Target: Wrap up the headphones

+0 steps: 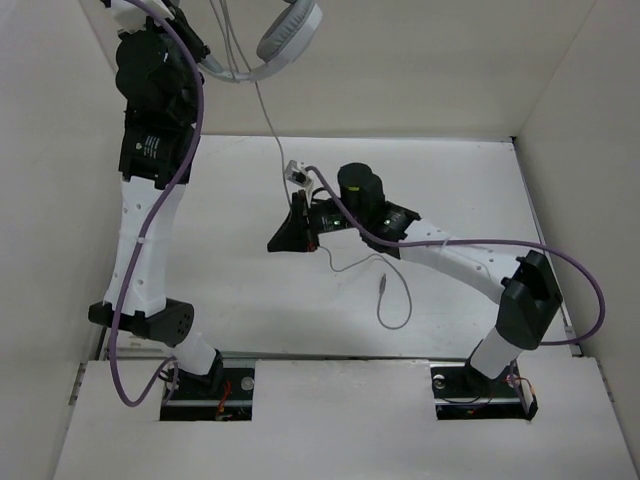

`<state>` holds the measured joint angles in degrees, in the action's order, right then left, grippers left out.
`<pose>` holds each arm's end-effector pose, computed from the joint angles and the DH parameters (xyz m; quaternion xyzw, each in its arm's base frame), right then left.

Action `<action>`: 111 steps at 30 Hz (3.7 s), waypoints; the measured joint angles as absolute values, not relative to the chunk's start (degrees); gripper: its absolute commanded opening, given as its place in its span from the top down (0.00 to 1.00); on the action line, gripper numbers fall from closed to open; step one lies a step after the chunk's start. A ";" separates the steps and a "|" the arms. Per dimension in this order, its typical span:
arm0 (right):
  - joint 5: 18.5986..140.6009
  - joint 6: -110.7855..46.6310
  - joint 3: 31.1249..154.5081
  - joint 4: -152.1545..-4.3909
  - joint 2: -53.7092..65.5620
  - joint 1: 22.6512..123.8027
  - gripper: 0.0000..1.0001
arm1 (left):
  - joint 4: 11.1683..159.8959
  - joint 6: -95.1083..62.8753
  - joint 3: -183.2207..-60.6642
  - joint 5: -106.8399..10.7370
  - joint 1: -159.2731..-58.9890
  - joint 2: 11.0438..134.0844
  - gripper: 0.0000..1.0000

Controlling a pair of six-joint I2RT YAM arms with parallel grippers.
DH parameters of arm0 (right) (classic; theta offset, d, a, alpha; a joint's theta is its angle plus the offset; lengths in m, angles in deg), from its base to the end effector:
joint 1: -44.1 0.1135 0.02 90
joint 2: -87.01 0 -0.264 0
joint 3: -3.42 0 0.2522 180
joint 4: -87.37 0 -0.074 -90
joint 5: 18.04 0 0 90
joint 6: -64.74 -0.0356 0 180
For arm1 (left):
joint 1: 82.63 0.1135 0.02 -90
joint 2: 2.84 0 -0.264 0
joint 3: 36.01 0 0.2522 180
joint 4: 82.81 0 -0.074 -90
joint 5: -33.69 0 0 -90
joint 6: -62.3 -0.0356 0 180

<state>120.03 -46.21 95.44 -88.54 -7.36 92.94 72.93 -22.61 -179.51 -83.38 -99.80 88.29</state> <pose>0.2363 0.3105 0.3554 -0.4275 0.5956 0.5972 0.3253 0.2651 -0.0649 0.6270 -0.1470 0.5183 -0.0429 0.8414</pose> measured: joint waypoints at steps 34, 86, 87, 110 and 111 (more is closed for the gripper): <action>57.30 34.11 128.01 -51.82 -3.71 92.17 0.96 | 82.54 -43.49 -137.12 -84.78 -107.89 83.44 1.00; 101.63 -24.60 114.54 -73.26 -8.85 63.32 0.74 | 64.05 -22.18 -168.60 -41.20 -112.24 78.72 1.00; 103.64 -27.94 112.45 -74.75 -8.85 64.28 0.74 | 64.29 -20.89 -169.65 -40.87 -111.87 79.26 1.00; 124.40 -82.39 93.61 -123.16 -17.33 89.66 0.59 | 68.49 -10.11 -183.88 -54.71 -106.01 87.66 1.00; 124.78 -82.58 93.50 -123.29 -17.59 90.67 0.59 | 68.66 -10.81 -183.92 -56.28 -105.96 87.66 1.00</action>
<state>124.78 -82.58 93.50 -123.29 -17.59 90.67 68.66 -10.81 -183.92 -56.28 -105.96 87.66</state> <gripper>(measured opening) 0.409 0.152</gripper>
